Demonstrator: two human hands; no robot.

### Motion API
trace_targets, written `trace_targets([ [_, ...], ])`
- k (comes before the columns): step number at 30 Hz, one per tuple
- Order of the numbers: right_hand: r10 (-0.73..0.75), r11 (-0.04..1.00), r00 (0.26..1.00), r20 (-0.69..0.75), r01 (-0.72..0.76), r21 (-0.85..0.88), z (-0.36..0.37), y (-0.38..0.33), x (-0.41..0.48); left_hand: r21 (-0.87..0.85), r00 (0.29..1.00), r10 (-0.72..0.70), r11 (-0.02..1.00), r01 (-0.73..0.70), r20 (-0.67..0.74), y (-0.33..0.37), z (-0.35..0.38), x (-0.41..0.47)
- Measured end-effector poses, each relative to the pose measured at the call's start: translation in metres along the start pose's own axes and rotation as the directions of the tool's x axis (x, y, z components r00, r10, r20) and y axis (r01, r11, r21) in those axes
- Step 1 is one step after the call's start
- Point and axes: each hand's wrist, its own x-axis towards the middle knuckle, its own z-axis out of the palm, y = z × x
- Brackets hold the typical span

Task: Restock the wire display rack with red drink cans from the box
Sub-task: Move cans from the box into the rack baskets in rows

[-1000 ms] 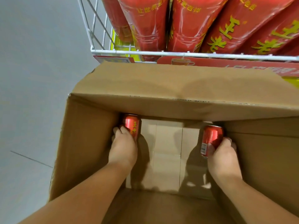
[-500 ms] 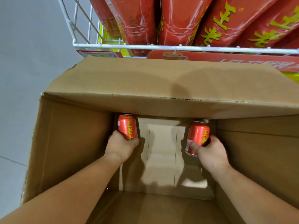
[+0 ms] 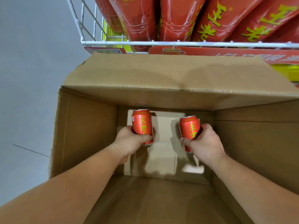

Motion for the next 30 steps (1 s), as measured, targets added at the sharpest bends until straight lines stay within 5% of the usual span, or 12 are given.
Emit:
trace_targets([
  [17,-0.163,0.973,0.956,-0.243,0.197,0.121,-0.171,-0.151,-0.265,0.017,0.969,0.245,0.969,-0.246,0.041,0.114,-0.064,-0.325],
  [30,-0.353,0.874,0.791,-0.5,0.47,0.126,-0.356,-0.299,-0.515,0.004,0.812,0.582,0.813,-0.582,0.042,0.245,-0.155,-0.63],
])
